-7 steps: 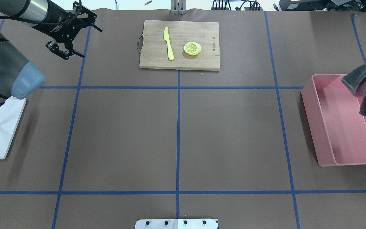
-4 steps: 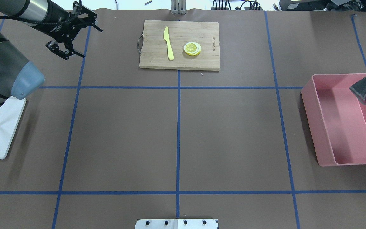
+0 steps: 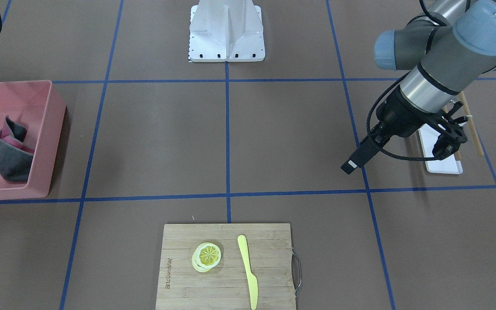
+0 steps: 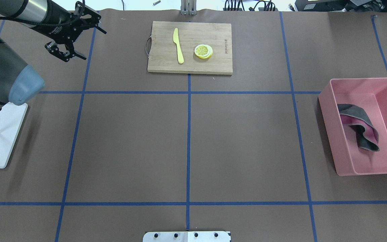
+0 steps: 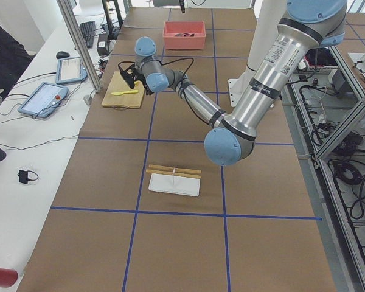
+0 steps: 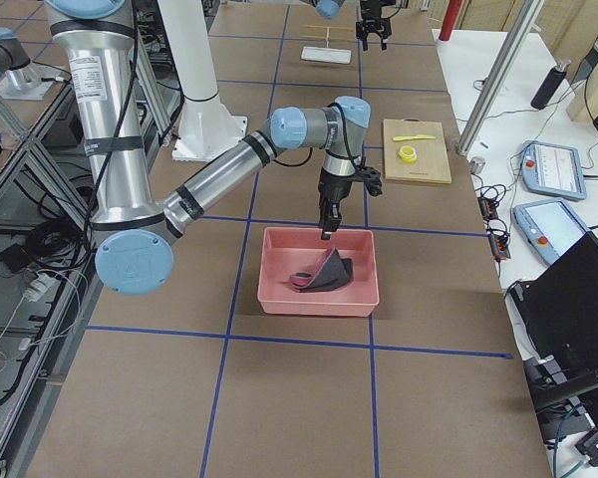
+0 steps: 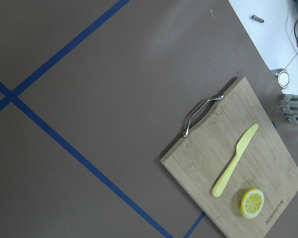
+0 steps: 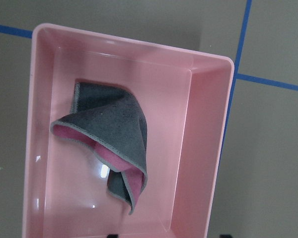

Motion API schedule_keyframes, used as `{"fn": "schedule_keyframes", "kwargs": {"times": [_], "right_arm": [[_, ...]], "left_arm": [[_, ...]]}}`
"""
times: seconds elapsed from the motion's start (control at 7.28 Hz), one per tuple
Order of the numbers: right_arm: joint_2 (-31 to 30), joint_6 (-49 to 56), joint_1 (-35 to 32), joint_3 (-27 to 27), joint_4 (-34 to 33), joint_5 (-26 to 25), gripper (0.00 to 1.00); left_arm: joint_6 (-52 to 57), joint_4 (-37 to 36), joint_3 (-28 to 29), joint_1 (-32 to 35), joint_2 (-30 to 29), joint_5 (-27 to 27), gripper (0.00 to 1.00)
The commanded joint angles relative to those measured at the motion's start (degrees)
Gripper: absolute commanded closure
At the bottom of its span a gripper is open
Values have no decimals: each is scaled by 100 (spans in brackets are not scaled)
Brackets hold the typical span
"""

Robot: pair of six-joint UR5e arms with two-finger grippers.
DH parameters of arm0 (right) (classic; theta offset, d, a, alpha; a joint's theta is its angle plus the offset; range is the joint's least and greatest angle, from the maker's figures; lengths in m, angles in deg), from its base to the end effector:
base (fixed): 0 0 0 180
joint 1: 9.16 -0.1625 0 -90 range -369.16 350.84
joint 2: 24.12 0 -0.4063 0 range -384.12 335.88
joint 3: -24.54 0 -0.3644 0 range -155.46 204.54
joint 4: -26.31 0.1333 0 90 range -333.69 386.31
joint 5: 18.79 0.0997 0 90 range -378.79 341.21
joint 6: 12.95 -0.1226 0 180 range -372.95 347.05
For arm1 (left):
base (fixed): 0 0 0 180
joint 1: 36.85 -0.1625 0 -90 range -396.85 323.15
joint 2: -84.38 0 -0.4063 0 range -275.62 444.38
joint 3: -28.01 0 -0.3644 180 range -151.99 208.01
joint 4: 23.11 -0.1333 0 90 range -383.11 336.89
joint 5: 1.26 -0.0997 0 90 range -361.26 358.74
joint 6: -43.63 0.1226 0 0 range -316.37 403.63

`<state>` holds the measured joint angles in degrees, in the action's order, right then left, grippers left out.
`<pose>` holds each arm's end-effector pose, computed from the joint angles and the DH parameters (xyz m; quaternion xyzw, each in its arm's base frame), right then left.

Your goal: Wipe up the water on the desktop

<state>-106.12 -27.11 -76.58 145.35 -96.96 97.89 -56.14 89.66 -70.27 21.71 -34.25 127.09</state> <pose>-0.1007 -0.4458 0.4359 -0.0280 -0.2335 -0.0825 0.9684 0.2742 -0.5583 0.2628 -0.0654 0.5457 -0.3249 0.7697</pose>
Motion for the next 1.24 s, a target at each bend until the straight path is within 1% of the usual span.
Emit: {"fn": "schedule_keyframes", "kwargs": {"times": [0.0,0.14,0.27,0.41,0.55,0.69,0.82,0.96,1.1], "right_arm": [[314,-25,-313,21,398,-23,0],[290,10,-542,-31,748,-58,0],[20,10,-736,-110,1465,-50,0],[-313,19,-868,-380,2168,-49,0],[-351,36,-1122,-914,2732,20,0],[-308,36,-1272,-1311,2921,160,0],[-273,45,-1413,-1567,2923,423,0],[-290,45,-1554,-1830,2923,1034,0],[-308,45,-1703,-2094,2923,1623,0]], "left_arm": [[1280,0,-506,233,610,-20,2],[1711,-9,-613,470,909,14,2],[2638,-26,-858,795,1373,32,2],[4083,-87,-895,1250,1900,233,2],[5211,-340,-782,1742,2227,365,2],[6214,-926,-746,2113,2343,366,2],[7155,-1636,-755,2482,2344,366,2],[7930,-2183,-702,2686,2353,349,2],[8086,-2345,-510,2696,2388,323,2]]}}
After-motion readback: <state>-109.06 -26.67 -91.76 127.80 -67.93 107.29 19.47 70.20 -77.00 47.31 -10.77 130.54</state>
